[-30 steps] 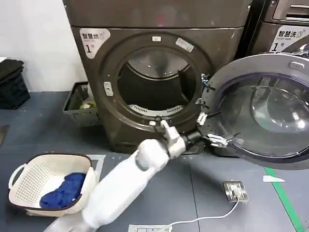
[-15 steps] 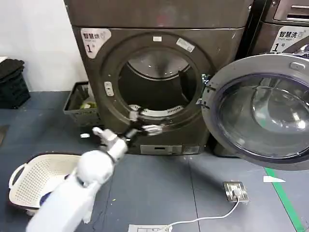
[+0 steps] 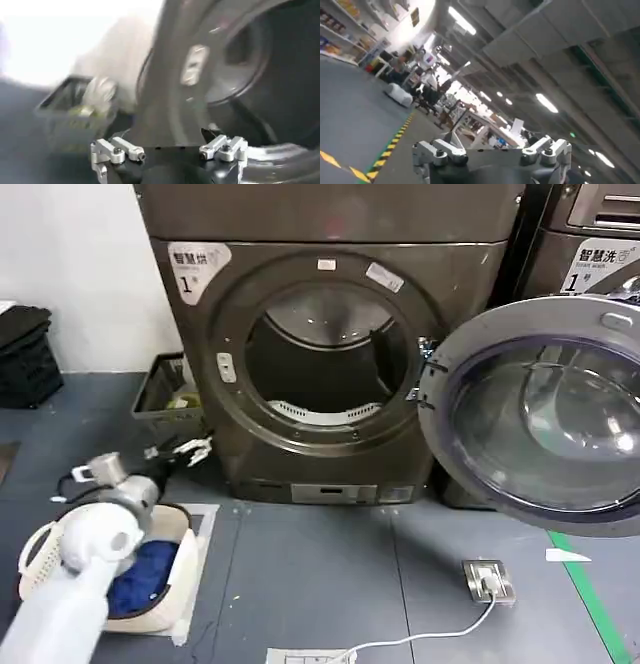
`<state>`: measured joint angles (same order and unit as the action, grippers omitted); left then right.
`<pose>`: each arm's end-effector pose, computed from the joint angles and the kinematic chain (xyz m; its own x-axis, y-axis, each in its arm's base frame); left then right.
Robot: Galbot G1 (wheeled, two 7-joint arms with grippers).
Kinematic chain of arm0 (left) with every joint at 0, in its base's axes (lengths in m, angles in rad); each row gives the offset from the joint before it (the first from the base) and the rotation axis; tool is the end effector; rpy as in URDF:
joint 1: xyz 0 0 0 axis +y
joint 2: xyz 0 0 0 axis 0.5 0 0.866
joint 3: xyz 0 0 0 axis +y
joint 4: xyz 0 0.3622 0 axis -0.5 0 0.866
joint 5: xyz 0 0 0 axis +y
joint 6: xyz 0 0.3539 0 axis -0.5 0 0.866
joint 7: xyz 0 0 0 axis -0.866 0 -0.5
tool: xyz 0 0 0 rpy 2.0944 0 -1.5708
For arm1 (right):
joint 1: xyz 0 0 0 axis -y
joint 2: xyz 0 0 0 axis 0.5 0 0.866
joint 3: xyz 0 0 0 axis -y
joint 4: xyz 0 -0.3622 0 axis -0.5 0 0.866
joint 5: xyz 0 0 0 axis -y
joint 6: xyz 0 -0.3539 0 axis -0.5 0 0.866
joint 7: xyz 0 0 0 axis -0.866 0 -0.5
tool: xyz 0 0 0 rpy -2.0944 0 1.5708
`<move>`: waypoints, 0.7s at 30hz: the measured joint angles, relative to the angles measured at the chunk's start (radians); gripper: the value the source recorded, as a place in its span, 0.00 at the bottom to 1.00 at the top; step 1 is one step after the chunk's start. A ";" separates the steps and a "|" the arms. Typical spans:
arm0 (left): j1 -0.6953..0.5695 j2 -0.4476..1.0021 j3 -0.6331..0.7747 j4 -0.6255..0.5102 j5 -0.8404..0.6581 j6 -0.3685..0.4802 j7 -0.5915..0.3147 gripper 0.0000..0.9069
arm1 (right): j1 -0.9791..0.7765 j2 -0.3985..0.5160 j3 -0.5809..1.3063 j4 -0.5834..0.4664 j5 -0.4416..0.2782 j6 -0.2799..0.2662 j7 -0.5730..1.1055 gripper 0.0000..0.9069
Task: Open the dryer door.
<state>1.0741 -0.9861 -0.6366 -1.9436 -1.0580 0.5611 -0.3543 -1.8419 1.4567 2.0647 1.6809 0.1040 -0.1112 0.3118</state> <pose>0.3227 0.1598 -0.1828 -0.9551 0.0094 0.2963 -0.0873 0.9463 -0.3113 -0.1934 -0.3861 -0.2044 0.1306 0.9609 -0.2441 0.7627 -0.2547 -0.5945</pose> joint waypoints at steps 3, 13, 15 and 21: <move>-0.001 0.007 -0.032 0.019 -0.131 0.019 -0.101 1.00 | -0.001 -0.013 -0.006 -0.003 0.002 -0.001 -0.004 1.00; 0.012 0.065 -0.114 0.009 -0.588 0.048 -0.442 1.00 | 0.001 -0.055 -0.012 -0.021 0.003 -0.005 -0.013 1.00; 0.018 0.072 -0.122 -0.004 -0.647 0.030 -0.516 1.00 | 0.003 -0.059 -0.015 -0.022 0.003 -0.005 -0.014 1.00; 0.027 0.081 -0.135 -0.022 -0.728 -0.030 -0.642 1.00 | 0.009 -0.064 -0.029 -0.019 0.003 -0.005 -0.018 1.00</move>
<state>1.1009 -0.9050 -0.7711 -1.9659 -1.7857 0.5308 -0.9961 -1.8327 1.3922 2.0354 1.6614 0.1068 -0.1162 0.2940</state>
